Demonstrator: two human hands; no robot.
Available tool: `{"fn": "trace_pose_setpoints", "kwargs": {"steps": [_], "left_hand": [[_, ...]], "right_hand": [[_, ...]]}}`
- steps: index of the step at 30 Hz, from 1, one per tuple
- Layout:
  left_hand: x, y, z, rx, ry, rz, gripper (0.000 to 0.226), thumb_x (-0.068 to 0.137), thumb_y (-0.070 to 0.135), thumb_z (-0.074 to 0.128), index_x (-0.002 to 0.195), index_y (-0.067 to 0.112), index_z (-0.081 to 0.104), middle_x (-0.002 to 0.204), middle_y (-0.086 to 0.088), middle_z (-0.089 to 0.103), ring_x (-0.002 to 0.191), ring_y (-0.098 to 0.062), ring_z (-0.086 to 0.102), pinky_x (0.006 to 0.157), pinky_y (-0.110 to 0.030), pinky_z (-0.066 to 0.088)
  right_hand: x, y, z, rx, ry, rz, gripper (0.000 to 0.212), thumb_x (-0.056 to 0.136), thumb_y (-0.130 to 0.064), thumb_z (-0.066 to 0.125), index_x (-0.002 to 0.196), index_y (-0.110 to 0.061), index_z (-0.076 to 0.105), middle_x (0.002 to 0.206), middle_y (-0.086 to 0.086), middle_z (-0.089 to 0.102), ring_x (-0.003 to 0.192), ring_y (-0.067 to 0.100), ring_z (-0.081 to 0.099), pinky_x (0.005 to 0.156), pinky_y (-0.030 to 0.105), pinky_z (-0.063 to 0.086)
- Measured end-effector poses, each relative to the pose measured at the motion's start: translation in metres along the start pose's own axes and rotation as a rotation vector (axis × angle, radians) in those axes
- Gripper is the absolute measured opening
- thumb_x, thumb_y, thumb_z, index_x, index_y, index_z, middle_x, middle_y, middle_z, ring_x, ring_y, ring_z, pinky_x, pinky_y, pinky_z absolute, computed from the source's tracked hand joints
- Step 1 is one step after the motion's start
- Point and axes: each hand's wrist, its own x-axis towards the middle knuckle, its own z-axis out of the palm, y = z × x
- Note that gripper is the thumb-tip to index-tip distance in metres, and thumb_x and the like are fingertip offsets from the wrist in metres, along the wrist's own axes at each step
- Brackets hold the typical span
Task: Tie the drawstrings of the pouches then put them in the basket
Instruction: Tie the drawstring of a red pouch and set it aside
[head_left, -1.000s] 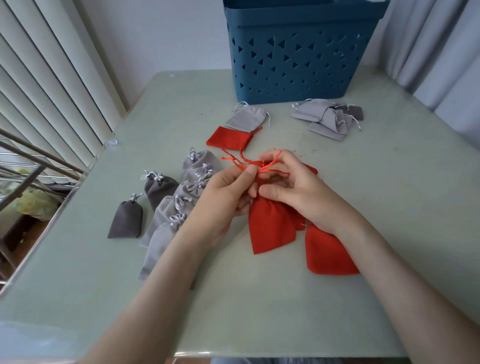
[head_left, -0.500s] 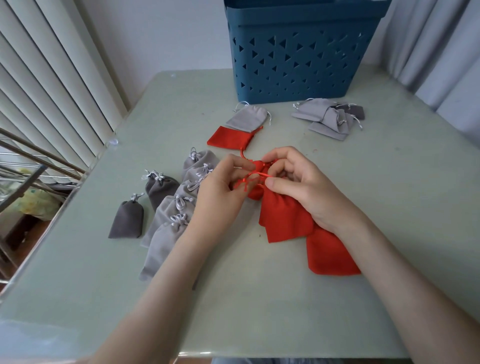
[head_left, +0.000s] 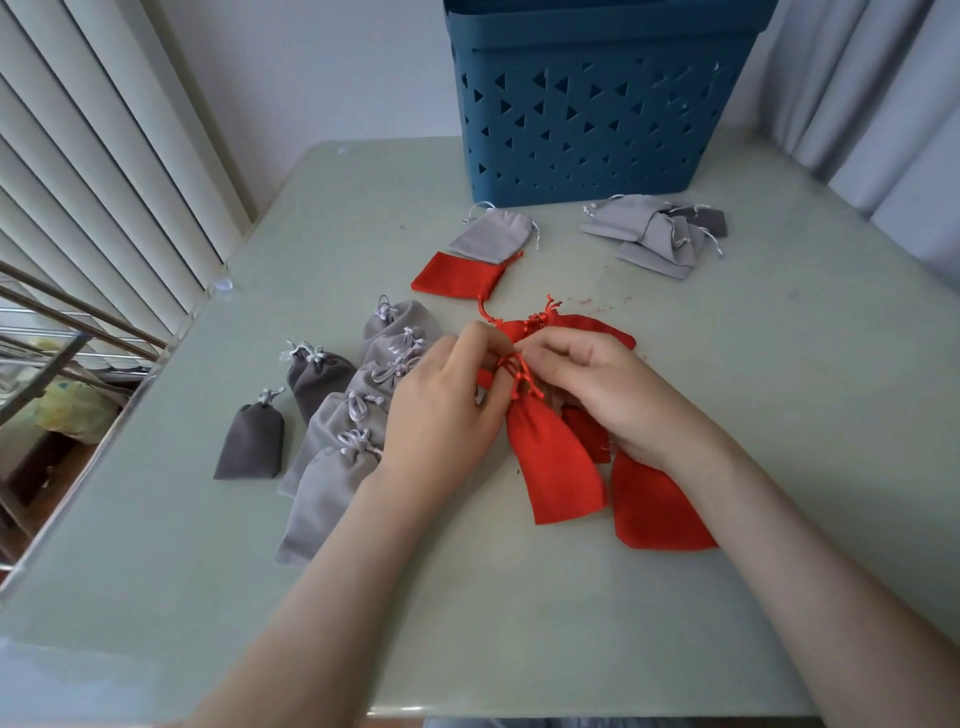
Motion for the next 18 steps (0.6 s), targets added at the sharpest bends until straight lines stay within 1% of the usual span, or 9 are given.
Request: {"fn": "trace_pose_setpoints", "kwargs": {"steps": [2, 4, 8, 9, 11, 13, 14, 16, 18], "left_hand": [[0.0, 0.0, 0.0, 0.006, 0.028, 0.022, 0.021, 0.085, 0.031, 0.05, 0.088, 0.012, 0.06, 0.075, 0.003, 0.061, 0.067, -0.005, 0.047, 0.059, -0.022, 0.041], [0.0, 0.0, 0.0, 0.011, 0.044, 0.05, 0.019, 0.085, 0.028, 0.052, 0.088, 0.012, 0.061, 0.072, 0.003, 0.06, 0.067, -0.003, 0.045, 0.06, -0.016, 0.037], [-0.001, -0.003, 0.002, -0.08, -0.001, 0.05, 0.01, 0.089, 0.028, 0.053, 0.092, 0.02, 0.057, 0.078, 0.002, 0.063, 0.072, -0.008, 0.056, 0.064, -0.021, 0.044], [-0.001, -0.003, 0.002, -0.096, -0.008, 0.04, 0.009, 0.09, 0.03, 0.052, 0.093, 0.022, 0.057, 0.08, 0.003, 0.064, 0.074, -0.01, 0.058, 0.066, -0.022, 0.044], [0.001, -0.002, 0.001, -0.121, -0.005, 0.009, 0.013, 0.092, 0.032, 0.051, 0.092, 0.022, 0.058, 0.083, 0.005, 0.066, 0.077, -0.008, 0.059, 0.069, -0.017, 0.044], [0.002, 0.001, 0.0, -0.173, 0.005, -0.049, 0.013, 0.092, 0.026, 0.053, 0.089, 0.015, 0.06, 0.081, 0.011, 0.065, 0.077, -0.002, 0.059, 0.069, -0.009, 0.041], [0.002, 0.002, -0.001, -0.208, 0.013, -0.079, 0.01, 0.091, 0.023, 0.053, 0.086, 0.015, 0.059, 0.078, 0.017, 0.064, 0.075, 0.003, 0.059, 0.067, -0.006, 0.039], [0.003, 0.004, -0.002, -0.257, 0.043, -0.114, 0.01, 0.091, 0.02, 0.052, 0.082, 0.024, 0.052, 0.071, 0.026, 0.06, 0.072, 0.011, 0.057, 0.065, -0.004, 0.038], [0.004, 0.004, -0.003, -0.269, 0.079, -0.123, 0.02, 0.092, 0.02, 0.05, 0.079, 0.033, 0.043, 0.073, 0.032, 0.059, 0.071, 0.013, 0.054, 0.065, -0.005, 0.037]], "right_hand": [[0.0, -0.001, -0.001, 0.017, 0.022, 0.0, 0.018, 0.095, -0.011, 0.052, 0.08, -0.016, 0.062, 0.061, -0.01, 0.057, 0.054, 0.001, 0.048, 0.053, 0.013, 0.04], [0.0, -0.001, -0.003, 0.036, 0.024, 0.003, 0.018, 0.093, -0.009, 0.053, 0.077, -0.015, 0.06, 0.059, -0.011, 0.058, 0.054, 0.002, 0.048, 0.053, 0.013, 0.041], [0.001, 0.002, -0.008, 0.049, 0.026, 0.005, 0.017, 0.092, -0.005, 0.054, 0.079, -0.015, 0.06, 0.071, 0.002, 0.061, 0.06, 0.009, 0.051, 0.058, 0.017, 0.043], [0.002, 0.001, -0.009, 0.054, 0.047, 0.0, 0.018, 0.092, -0.003, 0.053, 0.079, -0.014, 0.06, 0.069, 0.001, 0.06, 0.06, 0.008, 0.052, 0.058, 0.017, 0.044], [0.002, 0.001, -0.009, 0.072, 0.093, -0.013, 0.019, 0.093, -0.001, 0.05, 0.08, -0.012, 0.057, 0.064, -0.005, 0.06, 0.059, 0.003, 0.055, 0.059, 0.015, 0.045], [0.002, 0.0, -0.008, 0.105, 0.129, -0.024, 0.02, 0.096, -0.001, 0.046, 0.082, -0.013, 0.054, 0.063, -0.009, 0.062, 0.06, -0.001, 0.057, 0.06, 0.012, 0.045], [0.003, 0.001, -0.008, 0.129, 0.151, -0.034, 0.02, 0.097, -0.002, 0.044, 0.083, -0.013, 0.053, 0.064, -0.01, 0.064, 0.061, -0.001, 0.057, 0.061, 0.012, 0.045], [0.003, -0.001, -0.009, 0.169, 0.212, -0.07, 0.019, 0.098, -0.003, 0.042, 0.085, -0.013, 0.051, 0.065, -0.008, 0.066, 0.062, 0.001, 0.059, 0.061, 0.012, 0.045], [0.004, -0.002, -0.012, 0.186, 0.288, -0.135, 0.017, 0.097, -0.002, 0.043, 0.087, -0.013, 0.051, 0.063, -0.005, 0.066, 0.061, 0.005, 0.059, 0.062, 0.014, 0.045]]}}
